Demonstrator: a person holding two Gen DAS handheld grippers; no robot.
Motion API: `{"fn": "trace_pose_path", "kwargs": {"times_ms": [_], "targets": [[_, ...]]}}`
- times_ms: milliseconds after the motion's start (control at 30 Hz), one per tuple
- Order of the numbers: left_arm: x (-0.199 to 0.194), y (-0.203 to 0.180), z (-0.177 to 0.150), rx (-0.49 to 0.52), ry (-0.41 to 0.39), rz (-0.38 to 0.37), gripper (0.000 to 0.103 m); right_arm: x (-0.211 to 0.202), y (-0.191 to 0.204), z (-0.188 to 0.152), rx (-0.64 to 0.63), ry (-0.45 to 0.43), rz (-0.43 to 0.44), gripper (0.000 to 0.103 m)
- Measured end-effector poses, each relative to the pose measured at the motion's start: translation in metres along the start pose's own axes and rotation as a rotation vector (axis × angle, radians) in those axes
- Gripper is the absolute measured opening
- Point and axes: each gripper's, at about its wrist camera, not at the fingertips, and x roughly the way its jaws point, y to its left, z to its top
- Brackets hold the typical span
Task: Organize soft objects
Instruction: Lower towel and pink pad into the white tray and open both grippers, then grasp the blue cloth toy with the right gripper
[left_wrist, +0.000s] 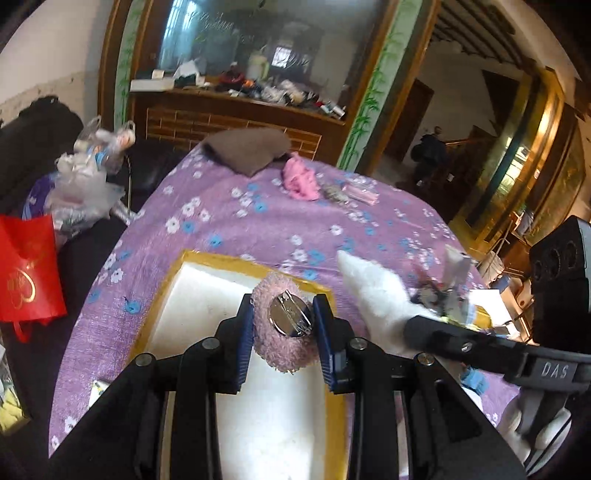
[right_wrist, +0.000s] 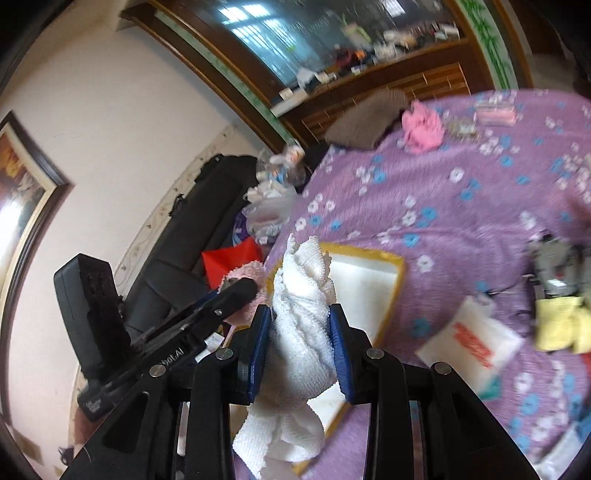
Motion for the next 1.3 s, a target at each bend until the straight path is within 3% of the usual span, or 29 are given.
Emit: {"fn": "trace_pose_path", "kwargs": {"times_ms": [333,500,633,733,767,833,933,1133,1300], "targets": [[0.062,0.025,-0.010,-0.038,0.079,0.036,0.032,0.095,0.000,0.014,0.028,0.081,-0.153,0.031],[0.073,0.031,-0.013,-0.051,0.097,0.063,0.034,0.104,0.003,0.008,-0.004,0.083,-0.226,0.040],[0.064,0.037,-0.012,-0.079,0.066,0.070,0.046,0.099,0.012,0.008,-0.016,0.055,-0.218,0.051],[0.057,0.037,-0.010,-0.097,0.055,0.061,0.047,0.083,0.027,0.006,-0.065,0.015,-0.229,0.062],[0.054,0.035,-0.009,-0.091,0.052,0.063,0.047,0.078,0.028,0.002,-0.080,0.005,-0.225,0.063],[0.049,0.027,-0.007,-0.073,0.050,0.044,0.060,0.063,0.031,-0.003,-0.106,-0.019,-0.227,0.063],[0.039,0.015,-0.003,-0.052,0.053,0.065,0.060,0.029,0.025,-0.013,-0.114,-0.048,-0.203,0.063],[0.000,-0.029,-0.008,0.013,-0.001,0.058,0.060,-0.083,-0.022,-0.039,-0.094,-0.171,-0.251,0.069],[-0.005,-0.072,-0.026,0.033,0.043,-0.017,0.060,-0.164,-0.075,-0.074,-0.003,-0.251,-0.340,0.076]]}}
